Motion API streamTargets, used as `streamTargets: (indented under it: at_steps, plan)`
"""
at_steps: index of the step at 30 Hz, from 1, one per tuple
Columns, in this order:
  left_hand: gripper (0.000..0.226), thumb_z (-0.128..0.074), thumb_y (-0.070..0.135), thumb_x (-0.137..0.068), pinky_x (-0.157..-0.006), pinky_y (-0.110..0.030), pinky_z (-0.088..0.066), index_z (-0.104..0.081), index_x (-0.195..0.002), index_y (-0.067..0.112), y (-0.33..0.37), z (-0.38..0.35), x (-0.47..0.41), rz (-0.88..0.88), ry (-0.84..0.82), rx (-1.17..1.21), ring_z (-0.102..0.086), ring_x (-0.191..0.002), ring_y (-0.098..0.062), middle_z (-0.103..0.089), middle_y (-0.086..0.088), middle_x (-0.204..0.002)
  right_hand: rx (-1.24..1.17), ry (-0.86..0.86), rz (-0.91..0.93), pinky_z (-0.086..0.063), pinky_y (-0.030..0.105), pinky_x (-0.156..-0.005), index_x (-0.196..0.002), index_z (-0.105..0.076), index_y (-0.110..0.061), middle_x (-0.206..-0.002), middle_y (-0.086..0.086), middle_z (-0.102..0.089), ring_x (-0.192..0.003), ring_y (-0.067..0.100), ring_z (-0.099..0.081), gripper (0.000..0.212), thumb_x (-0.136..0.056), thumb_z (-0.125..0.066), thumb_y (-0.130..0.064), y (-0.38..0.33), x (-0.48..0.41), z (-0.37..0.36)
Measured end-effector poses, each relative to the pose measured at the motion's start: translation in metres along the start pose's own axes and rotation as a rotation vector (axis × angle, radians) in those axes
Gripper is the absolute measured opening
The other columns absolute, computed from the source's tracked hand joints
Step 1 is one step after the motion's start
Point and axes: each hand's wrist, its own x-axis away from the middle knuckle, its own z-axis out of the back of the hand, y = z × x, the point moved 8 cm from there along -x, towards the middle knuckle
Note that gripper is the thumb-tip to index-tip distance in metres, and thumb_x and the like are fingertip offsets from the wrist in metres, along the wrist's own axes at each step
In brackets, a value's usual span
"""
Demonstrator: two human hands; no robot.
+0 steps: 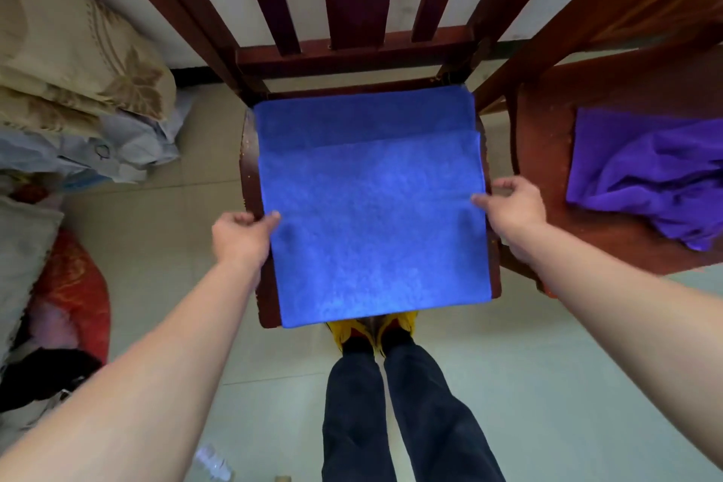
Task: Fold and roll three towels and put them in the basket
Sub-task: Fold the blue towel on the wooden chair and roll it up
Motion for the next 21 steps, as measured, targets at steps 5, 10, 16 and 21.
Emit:
streamTargets:
  at_steps: [5, 10, 16, 21]
  plan:
    - [0.037, -0.079, 0.019, -0.075, -0.057, -0.032, -0.041, -0.046, -0.06, 0.015, -0.096, -0.011, 0.051, 0.122, -0.121, -0.289, -0.045, -0.055, -0.021, -0.05, -0.002, -0.058, 0.123, -0.175, -0.176, -0.044, 0.031, -0.062, -0.075, -0.059, -0.013, -0.079, 0.004, -0.065, -0.071, 0.026, -0.06, 0.024, -0.075, -0.079, -0.024, 0.094, 0.046, -0.021]
    - [0.032, -0.066, 0.005, -0.077, -0.054, -0.029, -0.03, -0.04, -0.059, 0.014, -0.096, 0.0, 0.065, 0.071, -0.067, -0.186, -0.031, -0.054, -0.02, -0.036, -0.001, -0.055, -0.043, -0.141, -0.101, -0.031, 0.028, -0.053, -0.06, -0.053, -0.011, -0.059, 0.004, -0.051, -0.055, 0.019, -0.041, 0.031, -0.083, -0.073, -0.018, 0.099, 0.059, -0.009]
    - [0.038, -0.068, -0.006, -0.079, -0.053, -0.028, -0.03, -0.041, -0.064, 0.017, -0.001, 0.013, 0.053, -0.033, -0.087, 0.198, -0.036, -0.054, -0.013, -0.041, -0.001, -0.06, -0.254, -0.096, 0.077, -0.041, 0.015, -0.046, -0.07, -0.064, -0.008, -0.061, 0.002, -0.056, -0.046, 0.001, -0.046, 0.019, -0.087, -0.07, -0.017, 0.008, 0.038, 0.027]
    - [0.039, -0.076, 0.0, -0.074, -0.058, -0.026, -0.038, -0.043, -0.071, 0.021, 0.068, 0.006, 0.014, -0.077, -0.041, 0.31, -0.048, -0.067, -0.017, -0.05, -0.001, -0.073, -0.278, -0.075, 0.181, -0.041, 0.021, -0.053, -0.069, -0.062, -0.014, -0.067, 0.0, -0.06, -0.055, 0.004, -0.052, 0.02, -0.086, -0.07, -0.021, -0.059, -0.001, 0.026]
